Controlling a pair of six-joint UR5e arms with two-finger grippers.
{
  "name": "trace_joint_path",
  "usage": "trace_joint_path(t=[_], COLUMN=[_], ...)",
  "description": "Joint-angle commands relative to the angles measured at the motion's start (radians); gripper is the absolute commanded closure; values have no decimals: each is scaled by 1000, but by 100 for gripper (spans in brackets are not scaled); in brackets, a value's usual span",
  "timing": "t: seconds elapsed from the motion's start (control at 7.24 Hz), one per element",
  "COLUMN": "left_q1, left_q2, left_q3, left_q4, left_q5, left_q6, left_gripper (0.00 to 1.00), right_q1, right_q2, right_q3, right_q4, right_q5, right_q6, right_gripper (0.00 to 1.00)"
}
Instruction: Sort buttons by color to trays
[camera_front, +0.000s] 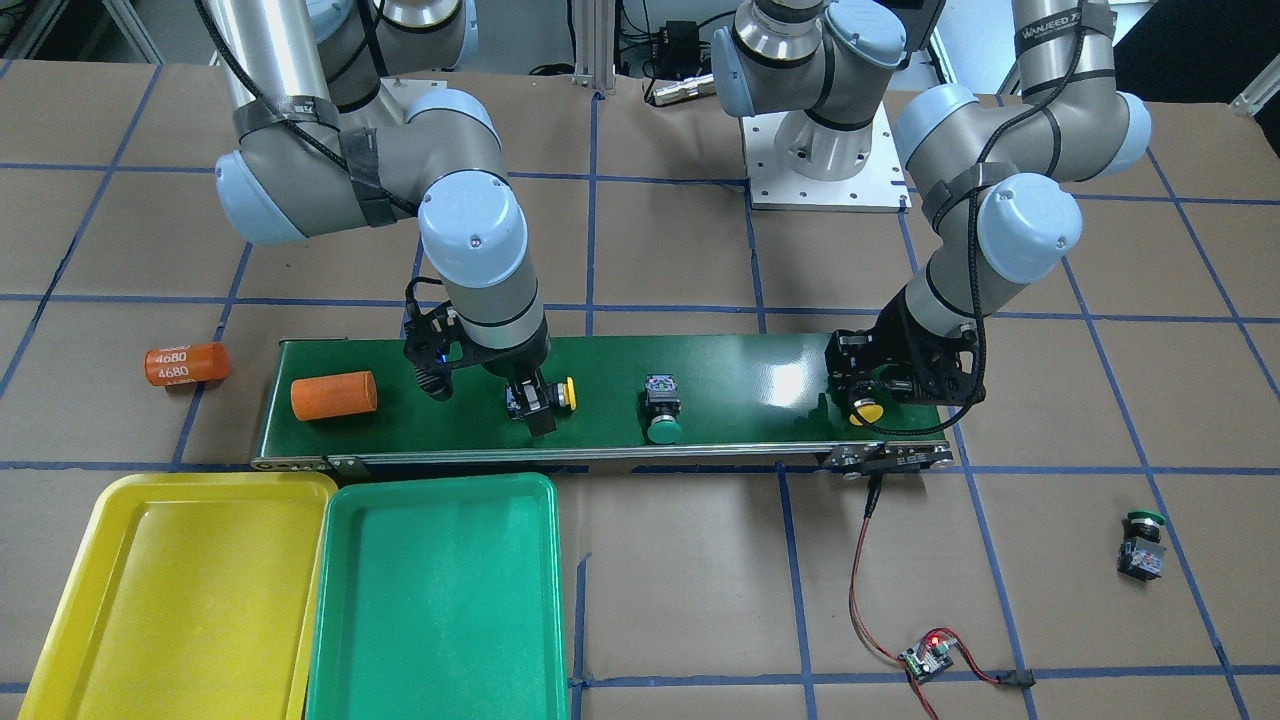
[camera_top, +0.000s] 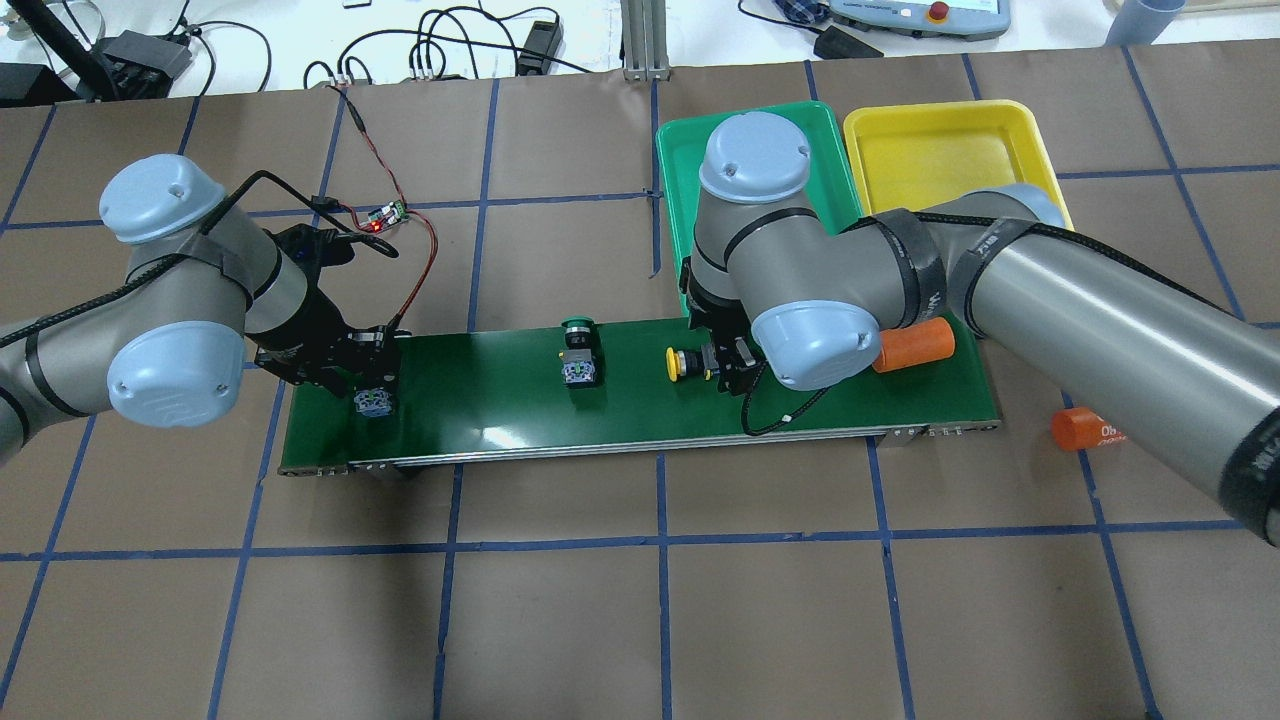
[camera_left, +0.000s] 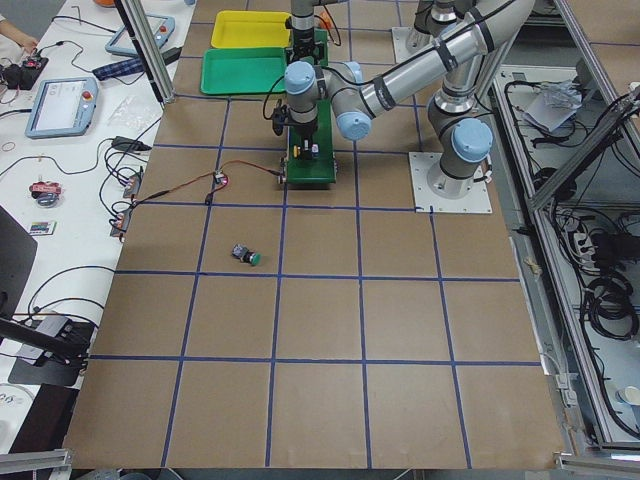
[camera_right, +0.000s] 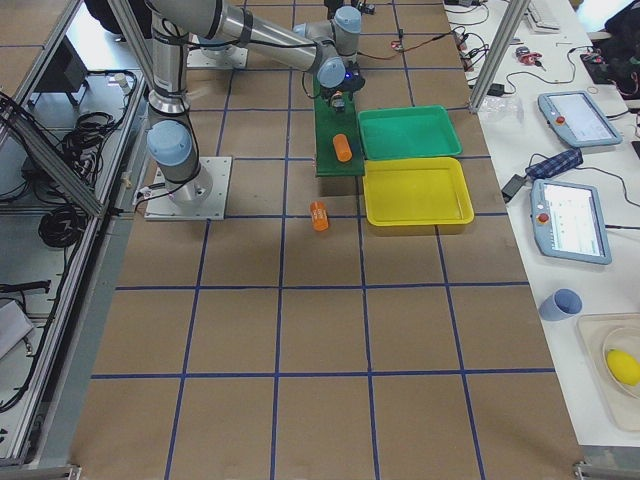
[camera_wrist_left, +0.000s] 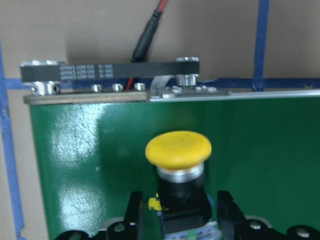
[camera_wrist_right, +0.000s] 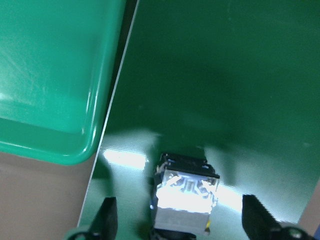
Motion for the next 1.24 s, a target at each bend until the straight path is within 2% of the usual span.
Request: trace_joint_path(t=[0.0,0.14,0.28,0.41,0.55,0.69,0.83,1.1], left_q1=[17,48,142,228,293,321,323,346], left_q2=[45,35,-3,-56,-122,-182,-251,-363], left_q3=[109,224,293,317,338,350,363,428], left_q4=[-174,-279,-307,-286,-183,-123,-2,103], left_q5=[1,5,5,13,74,82,88,139], left_q6=[6,57,204,344,484,608,681,871], left_gripper=[0,0,0,0,0,0,0,0], right_q1=[0,0,-1,-1,-4,-15,-33,-182], right_q2=[4,2,-6,-10,-13,-31,-56,-58], right_q3=[12,10,10,7,-2,-14,-40,-74], right_q4=[3,3,4,4,18,32,52,75], right_q5=[-27,-24,-24,-46,-61,-73,-99,-138], right_q6=[-7,-13,-40,-54,-56,-68,-150,-284], right_gripper=[41,97,100,100,100,100,100,100])
